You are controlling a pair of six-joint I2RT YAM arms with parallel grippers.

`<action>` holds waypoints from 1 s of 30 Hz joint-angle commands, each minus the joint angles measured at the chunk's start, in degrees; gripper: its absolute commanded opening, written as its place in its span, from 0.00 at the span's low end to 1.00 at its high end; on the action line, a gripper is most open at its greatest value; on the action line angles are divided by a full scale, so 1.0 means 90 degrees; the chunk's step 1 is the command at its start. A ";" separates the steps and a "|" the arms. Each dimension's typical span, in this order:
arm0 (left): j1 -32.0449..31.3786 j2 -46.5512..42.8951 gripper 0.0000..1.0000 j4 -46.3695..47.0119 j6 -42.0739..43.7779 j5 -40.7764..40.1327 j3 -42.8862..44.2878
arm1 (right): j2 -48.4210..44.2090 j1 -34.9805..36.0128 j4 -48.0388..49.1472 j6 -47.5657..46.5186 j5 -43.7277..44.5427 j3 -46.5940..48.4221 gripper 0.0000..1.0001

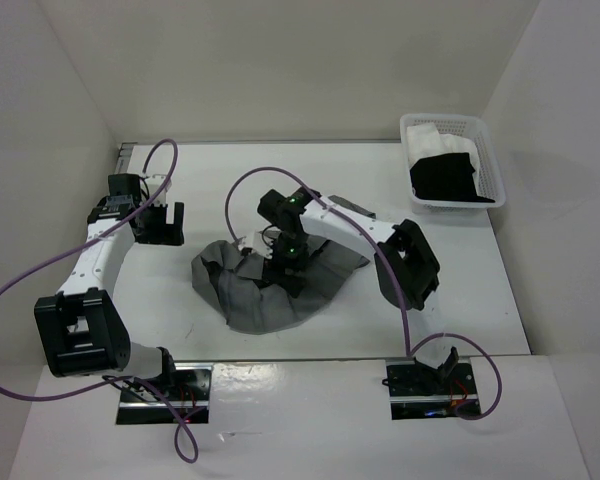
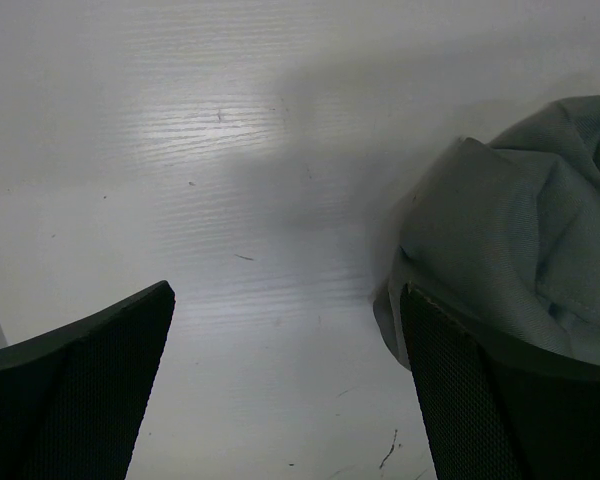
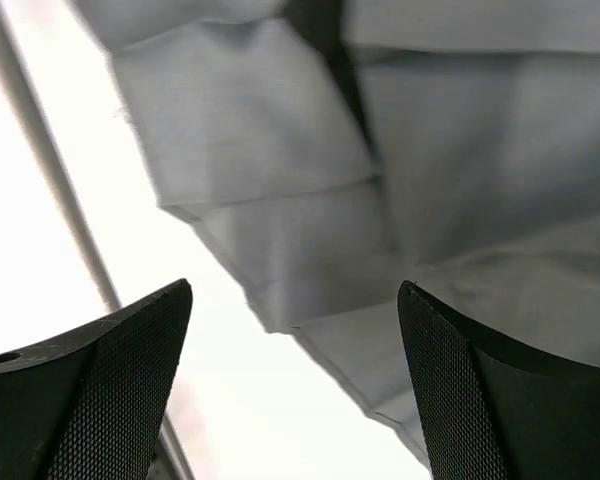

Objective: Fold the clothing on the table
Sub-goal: Flatten the skirt out

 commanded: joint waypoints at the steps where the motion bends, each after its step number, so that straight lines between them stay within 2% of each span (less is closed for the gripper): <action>1: -0.0010 -0.0237 1.00 0.0086 0.0144 0.0045 -0.0072 | 0.0030 0.0163 -0.0516 -0.0195 -0.0333 0.0066 0.87; 12: -0.0010 -0.0422 1.00 0.0203 0.0085 0.0045 -0.0190 | -0.0292 0.0574 0.0421 0.0674 -0.0772 -0.0978 0.84; 20: -0.0010 -0.0481 1.00 0.0320 0.0027 -0.0150 -0.0258 | -0.0419 0.0857 0.1231 0.1377 -0.0431 -0.1389 0.84; 25: -0.0010 -0.0598 1.00 0.0379 -0.0100 -0.0570 -0.0317 | -0.0419 0.0984 0.2332 0.2294 0.0339 -0.1867 0.84; 30: -0.0010 -0.0657 1.00 0.0506 -0.0227 -0.1009 -0.0375 | -0.0146 0.1042 0.2832 0.2900 0.1404 -0.1995 0.82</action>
